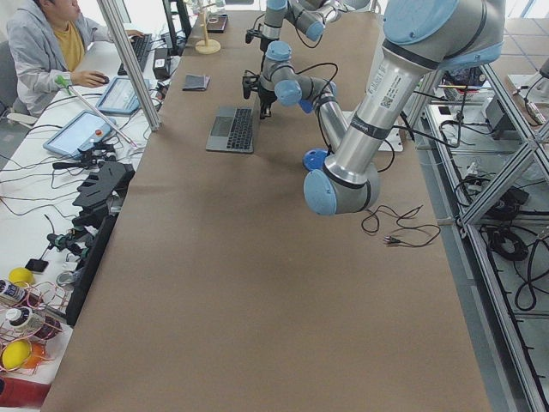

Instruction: Close laptop

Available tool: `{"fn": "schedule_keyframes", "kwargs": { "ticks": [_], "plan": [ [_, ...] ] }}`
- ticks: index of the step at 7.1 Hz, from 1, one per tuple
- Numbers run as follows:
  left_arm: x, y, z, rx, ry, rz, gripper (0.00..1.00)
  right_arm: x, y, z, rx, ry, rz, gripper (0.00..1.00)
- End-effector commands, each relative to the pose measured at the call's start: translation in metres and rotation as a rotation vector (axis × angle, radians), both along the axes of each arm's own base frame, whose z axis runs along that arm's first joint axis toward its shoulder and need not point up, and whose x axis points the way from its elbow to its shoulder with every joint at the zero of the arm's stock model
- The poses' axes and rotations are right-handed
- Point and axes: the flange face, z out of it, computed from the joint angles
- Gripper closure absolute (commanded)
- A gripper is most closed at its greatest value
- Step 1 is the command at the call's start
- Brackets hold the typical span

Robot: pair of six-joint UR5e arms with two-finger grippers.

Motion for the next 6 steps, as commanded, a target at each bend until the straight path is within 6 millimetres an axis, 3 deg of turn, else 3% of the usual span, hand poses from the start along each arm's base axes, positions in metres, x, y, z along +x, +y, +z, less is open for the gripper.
{"fn": "schedule_keyframes", "kwargs": {
  "ticks": [1,3,4,6],
  "plan": [
    [-0.004,-0.04,-0.004,0.013,-0.012,-0.049,1.0,-0.011,-0.04,-0.006,-0.027,0.017,0.038,1.0],
    [0.01,-0.07,0.019,0.021,-0.021,-0.074,1.0,-0.016,-0.082,0.003,-0.05,0.024,0.057,1.0],
    [0.026,-0.089,0.024,0.037,-0.017,-0.1,1.0,-0.03,-0.104,0.017,-0.054,0.022,0.066,1.0],
    [0.065,-0.12,0.037,0.01,-0.051,-0.103,1.0,-0.064,-0.136,0.027,-0.111,0.061,0.047,1.0]
  ]
}}
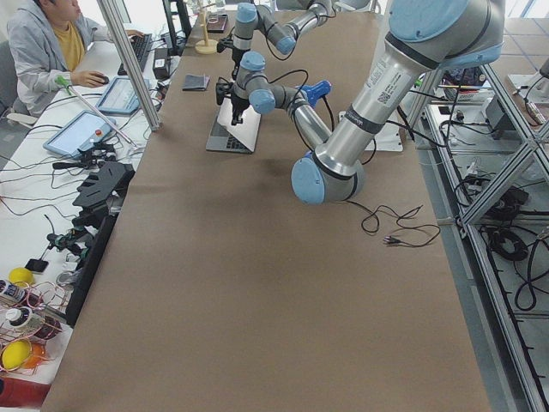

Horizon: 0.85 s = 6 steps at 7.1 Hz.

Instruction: Close laptop

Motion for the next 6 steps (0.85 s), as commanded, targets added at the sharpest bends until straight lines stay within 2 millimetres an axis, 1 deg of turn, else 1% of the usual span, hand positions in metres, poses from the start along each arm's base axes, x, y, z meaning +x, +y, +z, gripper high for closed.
{"fn": "schedule_keyframes", "kwargs": {
  "ticks": [1,2,3,4,5,6],
  "plan": [
    [0.045,-0.036,0.021,-0.024,-0.029,-0.005,1.0,-0.033,-0.032,0.024,-0.037,0.021,-0.01,1.0],
    [0.055,-0.045,0.034,-0.021,-0.025,-0.005,1.0,-0.042,-0.041,0.038,-0.041,0.017,-0.012,1.0],
    [0.064,-0.053,0.041,-0.025,-0.03,-0.005,1.0,-0.053,-0.049,0.038,-0.059,0.03,-0.015,1.0],
    [0.071,-0.059,0.038,-0.03,-0.037,-0.004,1.0,-0.057,-0.051,0.041,-0.064,0.035,-0.018,1.0],
    [0.071,-0.059,0.037,-0.031,-0.037,-0.005,1.0,-0.057,-0.05,0.042,-0.07,0.032,-0.025,1.0],
    [0.064,-0.058,0.025,-0.011,-0.016,-0.005,1.0,-0.052,-0.046,0.032,-0.077,-0.004,-0.049,1.0]
  ]
}}
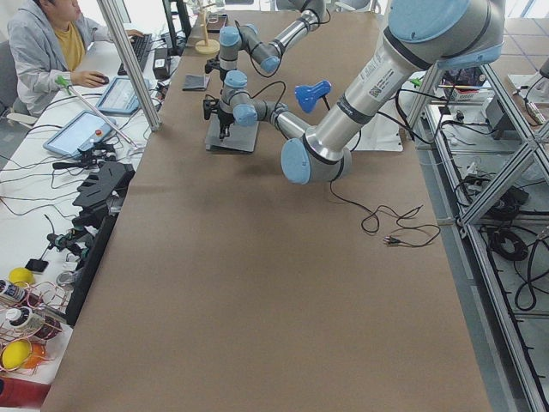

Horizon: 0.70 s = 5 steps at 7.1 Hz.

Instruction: Close laptop

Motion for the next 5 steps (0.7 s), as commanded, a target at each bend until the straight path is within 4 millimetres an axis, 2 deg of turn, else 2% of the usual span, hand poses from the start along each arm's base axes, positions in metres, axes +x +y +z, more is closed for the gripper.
{"fn": "schedule_keyframes", "kwargs": {
  "ticks": [1,2,3,5],
  "plan": [
    [-0.034,0.001,-0.031,0.04,0.054,-0.008,1.0,0.05,-0.004,-0.023,-0.043,-0.116,-0.046,1.0],
    [-0.074,0.011,-0.024,-0.014,0.099,0.06,1.0,0.119,-0.003,-0.012,-0.05,-0.177,-0.037,1.0],
    [-0.148,0.026,-0.006,-0.015,0.131,0.112,1.0,0.188,0.02,0.012,0.005,-0.188,-0.017,1.0],
    [-0.251,0.09,0.033,0.068,-0.006,0.22,1.0,0.319,0.056,0.045,0.1,-0.116,-0.099,1.0]
  ]
}}
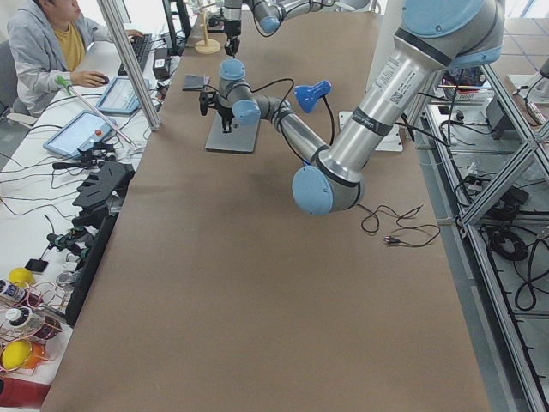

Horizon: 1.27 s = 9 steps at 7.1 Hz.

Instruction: Close laptop

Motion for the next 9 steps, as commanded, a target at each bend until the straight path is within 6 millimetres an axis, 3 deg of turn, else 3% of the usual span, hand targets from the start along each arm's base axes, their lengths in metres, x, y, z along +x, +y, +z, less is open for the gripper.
{"fn": "schedule_keyframes", "kwargs": {
  "ticks": [1,2,3,4,5,6,8,9],
  "plan": [
    [-0.121,0.068,0.048,0.077,-0.117,0.097,1.0,0.139,0.056,0.056,0.127,0.124,-0.114,1.0],
    [-0.188,0.087,0.096,0.079,-0.121,0.148,0.81,0.193,0.073,0.098,0.186,0.197,-0.216,1.0],
    [-0.264,0.102,0.155,0.127,-0.149,0.211,0.37,0.237,0.084,0.14,0.22,0.238,-0.299,0.61],
    [-0.335,0.133,0.222,0.225,-0.21,0.304,0.03,0.276,0.099,0.181,0.235,0.256,-0.328,0.01],
    [-0.381,0.171,0.297,0.23,-0.236,0.375,0.02,0.292,0.117,0.215,0.238,0.258,-0.372,0.0],
    [-0.416,0.18,0.339,0.218,-0.254,0.366,0.02,0.301,0.127,0.244,0.246,0.255,-0.422,0.0],
    [-0.452,0.193,0.381,0.216,-0.257,0.353,0.02,0.323,0.158,0.288,0.257,0.237,-0.469,0.0],
    [-0.462,0.198,0.384,0.195,-0.256,0.323,0.02,0.329,0.172,0.298,0.237,0.231,-0.459,0.0]
  ]
}}
